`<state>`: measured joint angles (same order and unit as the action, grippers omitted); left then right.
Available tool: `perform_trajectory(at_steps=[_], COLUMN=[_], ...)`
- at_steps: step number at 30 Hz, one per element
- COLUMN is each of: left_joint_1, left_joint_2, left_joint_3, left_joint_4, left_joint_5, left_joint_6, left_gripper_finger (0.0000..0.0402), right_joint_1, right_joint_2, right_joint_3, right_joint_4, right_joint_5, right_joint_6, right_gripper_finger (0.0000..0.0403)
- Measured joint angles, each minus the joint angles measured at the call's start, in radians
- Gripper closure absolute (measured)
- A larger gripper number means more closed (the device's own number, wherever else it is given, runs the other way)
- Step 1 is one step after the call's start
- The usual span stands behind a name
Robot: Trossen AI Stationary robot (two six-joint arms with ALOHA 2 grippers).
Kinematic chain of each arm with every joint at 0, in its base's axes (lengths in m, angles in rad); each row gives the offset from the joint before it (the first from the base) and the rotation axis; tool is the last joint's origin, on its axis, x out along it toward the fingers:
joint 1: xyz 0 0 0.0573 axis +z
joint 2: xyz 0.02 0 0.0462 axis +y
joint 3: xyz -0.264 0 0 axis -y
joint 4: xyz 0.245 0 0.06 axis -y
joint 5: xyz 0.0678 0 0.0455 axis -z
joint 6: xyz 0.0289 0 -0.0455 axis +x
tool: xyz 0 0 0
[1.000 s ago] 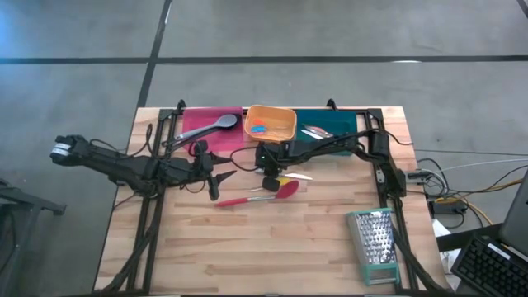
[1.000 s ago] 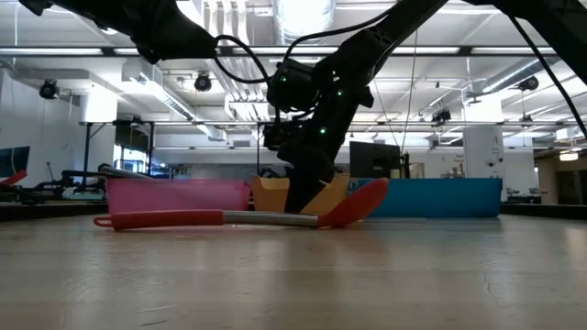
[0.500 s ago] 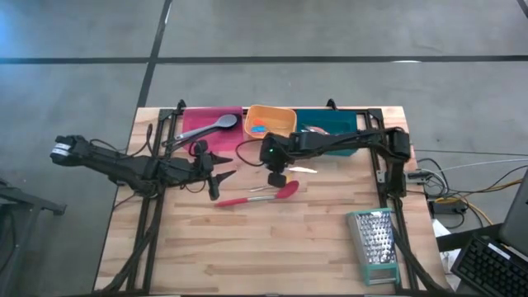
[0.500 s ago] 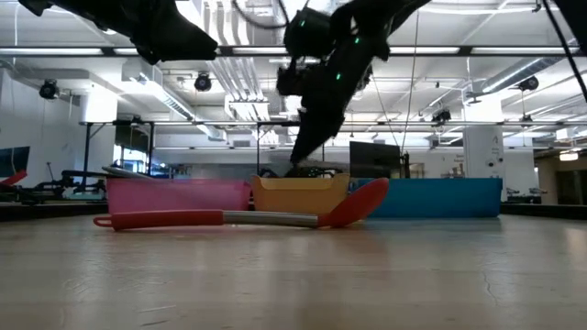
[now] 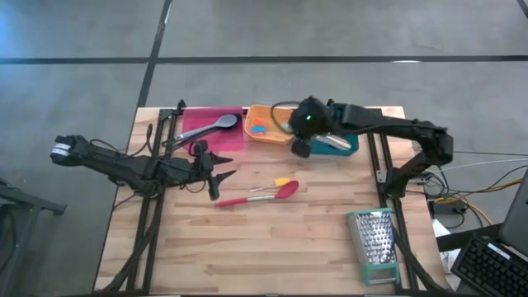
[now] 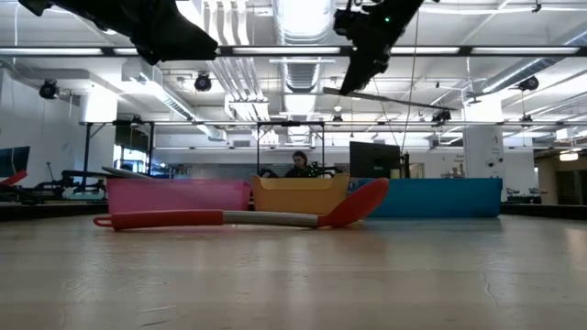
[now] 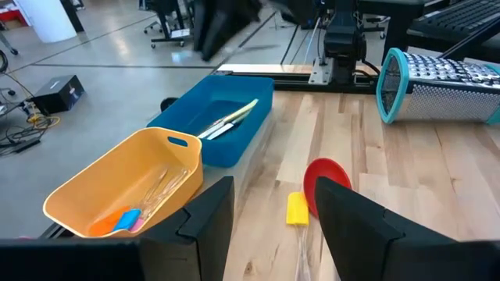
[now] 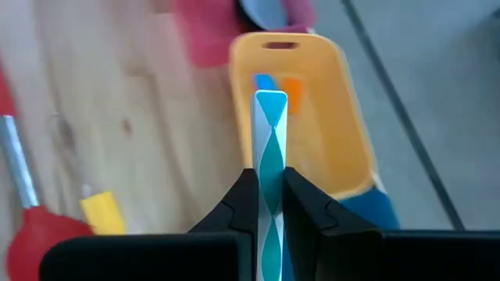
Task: Pick & Place Kitchen Items
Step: Put the blue knife into the blue bin
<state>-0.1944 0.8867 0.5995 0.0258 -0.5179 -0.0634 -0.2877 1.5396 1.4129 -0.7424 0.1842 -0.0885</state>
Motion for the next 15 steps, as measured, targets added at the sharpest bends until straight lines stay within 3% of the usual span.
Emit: perform_trajectory(at_steps=[6,15], left_joint_1=[0.0,0.0], left_joint_2=[0.0,0.0], left_joint_3=[0.0,0.0], left_joint_4=[0.001,0.001], left_joint_5=[0.0,0.0], left_joint_6=[-0.001,-0.001], left_gripper_finger=[0.0217,0.0217], right_joint_1=[-0.115,-0.253], right_joint_2=[-0.045,-0.007], right_joint_3=[-0.024,-0.085], right_joint_4=[-0.011,-0.007], right_joint_5=[0.003,-0.002], right_joint_6=[-0.046,-0.076], right_gripper_finger=[0.0378,0.0378])
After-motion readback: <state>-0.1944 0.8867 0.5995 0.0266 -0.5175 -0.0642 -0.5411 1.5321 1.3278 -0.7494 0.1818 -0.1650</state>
